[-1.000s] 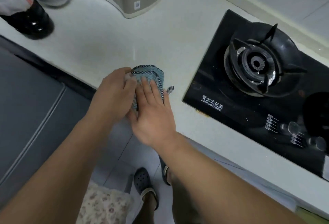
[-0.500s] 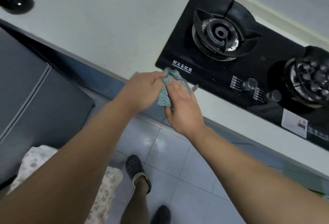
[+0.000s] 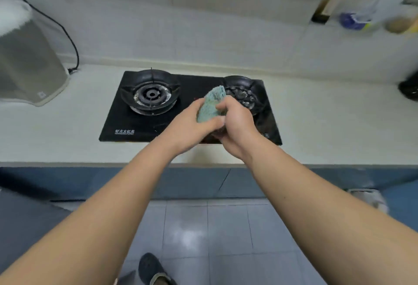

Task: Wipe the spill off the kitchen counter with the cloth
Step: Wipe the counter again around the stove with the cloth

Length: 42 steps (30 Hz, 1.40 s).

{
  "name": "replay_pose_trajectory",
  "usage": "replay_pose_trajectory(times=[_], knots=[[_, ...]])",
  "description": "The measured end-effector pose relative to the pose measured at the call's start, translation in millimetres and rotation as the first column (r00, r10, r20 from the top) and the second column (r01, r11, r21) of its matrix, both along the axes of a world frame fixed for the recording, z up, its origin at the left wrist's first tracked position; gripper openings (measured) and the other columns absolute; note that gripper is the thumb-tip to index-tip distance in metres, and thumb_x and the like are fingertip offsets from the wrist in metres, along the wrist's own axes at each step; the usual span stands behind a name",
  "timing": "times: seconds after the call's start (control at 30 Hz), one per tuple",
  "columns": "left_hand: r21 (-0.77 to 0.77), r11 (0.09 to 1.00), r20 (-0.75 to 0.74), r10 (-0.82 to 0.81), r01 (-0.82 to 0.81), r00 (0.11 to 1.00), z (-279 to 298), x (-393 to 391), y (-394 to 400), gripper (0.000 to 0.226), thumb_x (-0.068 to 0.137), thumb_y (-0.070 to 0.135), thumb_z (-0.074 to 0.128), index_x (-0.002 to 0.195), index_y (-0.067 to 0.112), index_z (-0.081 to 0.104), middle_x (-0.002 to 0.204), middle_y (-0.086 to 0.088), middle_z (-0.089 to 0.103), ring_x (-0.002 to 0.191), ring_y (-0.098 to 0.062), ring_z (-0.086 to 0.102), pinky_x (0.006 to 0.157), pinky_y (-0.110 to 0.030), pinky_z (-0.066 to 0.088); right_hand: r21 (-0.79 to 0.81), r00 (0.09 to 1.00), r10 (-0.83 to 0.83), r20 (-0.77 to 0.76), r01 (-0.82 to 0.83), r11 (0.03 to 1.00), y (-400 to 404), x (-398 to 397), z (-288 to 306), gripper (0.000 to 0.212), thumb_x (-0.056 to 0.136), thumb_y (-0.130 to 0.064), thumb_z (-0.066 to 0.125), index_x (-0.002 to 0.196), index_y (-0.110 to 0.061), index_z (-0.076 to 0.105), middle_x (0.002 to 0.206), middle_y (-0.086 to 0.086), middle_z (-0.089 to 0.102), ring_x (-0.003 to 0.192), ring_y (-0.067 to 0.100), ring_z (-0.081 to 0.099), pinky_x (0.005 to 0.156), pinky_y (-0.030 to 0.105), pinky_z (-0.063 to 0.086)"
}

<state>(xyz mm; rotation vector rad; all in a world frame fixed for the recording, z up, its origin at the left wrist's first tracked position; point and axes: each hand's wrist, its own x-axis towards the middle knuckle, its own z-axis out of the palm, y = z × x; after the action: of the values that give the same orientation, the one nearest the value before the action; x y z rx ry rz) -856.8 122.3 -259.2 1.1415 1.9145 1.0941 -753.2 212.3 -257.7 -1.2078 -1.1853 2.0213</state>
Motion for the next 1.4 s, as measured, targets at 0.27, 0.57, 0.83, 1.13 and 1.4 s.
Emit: replay_pose_trajectory(times=[0.27, 0.57, 0.83, 1.13, 1.4], knots=[[0.107, 0.992, -0.260, -0.044, 0.074, 0.965, 116, 107, 75, 0.047, 0.091, 0.034, 0.071, 0.137, 0.033, 0.063, 0.124, 0.011, 0.071, 0.104, -0.012, 0.066, 0.091, -0.035, 0.054, 0.033, 0.957, -0.252, -0.140, 0.259, 0.965, 46, 121, 113, 0.036, 0.081, 0.007, 0.041, 0.106, 0.005, 0.067, 0.103, 0.024, 0.074, 0.099, 0.041, 0.072, 0.096, 0.055, 0.058], [0.242, 0.963, -0.208, -0.070, 0.121, 0.976, 206, 183, 144, 0.019, 0.095, 0.035, 0.068, 0.094, 0.018, 0.074, 0.082, 0.006, 0.070, 0.069, -0.011, 0.062, 0.061, -0.027, 0.045, 0.259, 0.933, -0.360, -0.031, 0.355, 0.898, 81, 219, 194, 0.014, 0.098, -0.002, 0.055, 0.101, -0.011, 0.065, 0.092, 0.012, 0.071, 0.071, 0.023, 0.067, 0.059, 0.030, 0.058], [0.321, 0.877, -0.223, -0.296, 0.356, 0.929, 267, 233, 175, 0.020, 0.094, 0.036, 0.065, 0.089, 0.023, 0.079, 0.084, 0.007, 0.075, 0.073, -0.010, 0.065, 0.065, -0.029, 0.052, 0.382, 0.795, -0.606, 0.001, 0.560, 0.735, 90, 261, 240, 0.007, 0.096, -0.027, 0.065, 0.102, -0.022, 0.068, 0.096, 0.005, 0.076, 0.076, 0.021, 0.069, 0.047, 0.025, 0.050], [0.128, 0.735, -0.145, -0.651, 0.666, 0.745, 284, 262, 180, 0.024, 0.089, 0.032, 0.063, 0.101, 0.014, 0.073, 0.085, -0.004, 0.068, 0.075, -0.022, 0.059, 0.064, -0.031, 0.045, 0.305, 0.662, -0.739, -0.122, 0.734, 0.607, 78, 288, 259, 0.023, 0.089, -0.015, 0.061, 0.106, -0.005, 0.073, 0.087, 0.012, 0.072, 0.074, 0.027, 0.064, 0.055, 0.031, 0.047], [0.255, 0.702, -0.184, -0.640, 0.665, 0.746, 271, 328, 211, 0.025, 0.089, 0.026, 0.074, 0.112, 0.019, 0.066, 0.098, -0.004, 0.073, 0.089, -0.021, 0.072, 0.072, -0.036, 0.057, 0.423, 0.548, -0.834, -0.062, 0.772, 0.475, 79, 364, 248, 0.014, 0.094, -0.010, 0.061, 0.101, -0.014, 0.072, 0.085, 0.006, 0.075, 0.067, 0.020, 0.065, 0.048, 0.026, 0.048]])
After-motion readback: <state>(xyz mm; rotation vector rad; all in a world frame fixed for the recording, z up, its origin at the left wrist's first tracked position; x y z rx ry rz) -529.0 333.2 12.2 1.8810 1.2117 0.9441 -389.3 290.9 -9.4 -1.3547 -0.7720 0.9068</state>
